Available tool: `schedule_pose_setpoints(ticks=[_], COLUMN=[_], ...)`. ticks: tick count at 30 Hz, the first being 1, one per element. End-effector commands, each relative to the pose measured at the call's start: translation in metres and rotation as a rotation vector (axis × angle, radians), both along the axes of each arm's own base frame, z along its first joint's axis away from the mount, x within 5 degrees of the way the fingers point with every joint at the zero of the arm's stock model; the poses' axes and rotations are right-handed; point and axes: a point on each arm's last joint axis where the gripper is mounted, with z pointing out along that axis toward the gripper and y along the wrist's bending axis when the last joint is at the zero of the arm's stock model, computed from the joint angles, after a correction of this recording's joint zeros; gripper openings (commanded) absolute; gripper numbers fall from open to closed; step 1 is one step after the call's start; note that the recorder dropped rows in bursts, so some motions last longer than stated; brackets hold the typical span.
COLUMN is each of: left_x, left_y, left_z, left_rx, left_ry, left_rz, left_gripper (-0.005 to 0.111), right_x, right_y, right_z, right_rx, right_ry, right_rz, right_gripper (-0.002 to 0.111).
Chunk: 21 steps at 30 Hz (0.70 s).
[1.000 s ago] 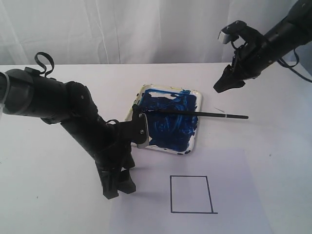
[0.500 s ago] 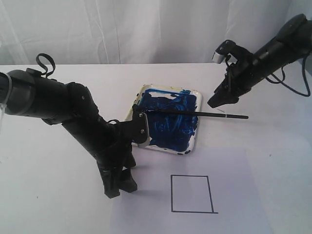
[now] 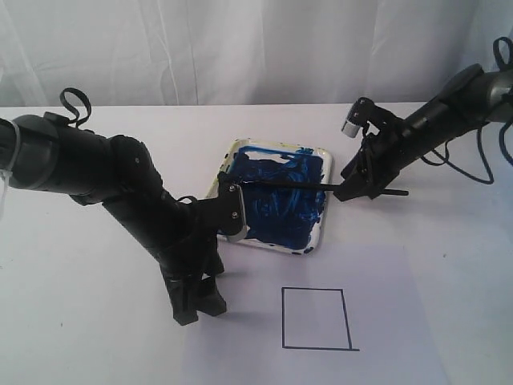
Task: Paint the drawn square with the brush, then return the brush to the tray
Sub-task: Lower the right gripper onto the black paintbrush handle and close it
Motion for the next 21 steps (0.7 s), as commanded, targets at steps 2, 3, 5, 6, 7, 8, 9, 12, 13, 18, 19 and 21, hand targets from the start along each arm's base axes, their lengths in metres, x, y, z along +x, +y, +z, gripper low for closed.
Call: schedule_pose_setpoints(ticks=[2, 3, 5, 6, 7, 8, 9, 12, 13, 18, 19, 21], left_x=[-0.0054, -0.0054, -0.0054, -0.0056, -0.0056, -0.0056, -0.0056, -0.0056, -0.0056, -0.0056, -0.0056, -0.0056], left_y=[0.0005, 0.0005, 0.0005, 0.0005, 0.0005, 0.0005, 0.0005, 0.0005, 0.0005, 0.0005, 0.0005, 0.0005], left_z=[-0.0146, -0.0146, -0.0146, -0.0146, -0.0146, -0.0146, -0.0146, -0.0146, -0.0146, -0.0146, -0.0146, -0.0146], left_rx=[0.034, 0.034, 0.034, 0.034, 0.034, 0.034, 0.034, 0.034, 0.034, 0.034, 0.034, 0.034], left_ry=[0.056, 0.056, 0.056, 0.058, 0.058, 0.058, 0.058, 0.058, 0.058, 0.058, 0.058, 0.058], left_rz=[-0.018, -0.018, -0.018, -0.018, -0.018, -0.018, -0.018, -0.018, -0.018, -0.018, -0.018, -0.018], left_gripper=[0.066, 0.066, 0.066, 0.066, 0.066, 0.066, 0.066, 0.066, 0.066, 0.066, 0.066, 0.066], right_x=[0.0019, 0.0019, 0.002, 0.002, 0.002, 0.002, 0.002, 0.0016, 0.0013, -0.0004, -0.0008, -0.001], right_y=[0.0004, 0.0005, 0.0006, 0.0006, 0.0006, 0.0006, 0.0006, 0.0007, 0.0009, 0.0014, 0.0015, 0.0016], right_z=[-0.0053, -0.0061, -0.006, -0.006, -0.006, -0.006, -0.006, -0.008, -0.0089, -0.0095, -0.0094, -0.0094], right_rx=[0.011, 0.012, 0.014, 0.014, 0.014, 0.014, 0.014, 0.015, 0.017, 0.018, 0.02, 0.021], right_ry=[-0.017, -0.017, -0.017, -0.017, -0.017, -0.017, -0.017, -0.01, -0.005, -0.005, -0.003, -0.001], right_rz=[0.011, 0.012, 0.011, 0.011, 0.011, 0.011, 0.011, 0.014, 0.016, 0.047, 0.052, 0.054], right_gripper=[0.055, 0.055, 0.053, 0.051, 0.049, 0.047, 0.044, 0.041, 0.041, 0.039, 0.037, 0.033])
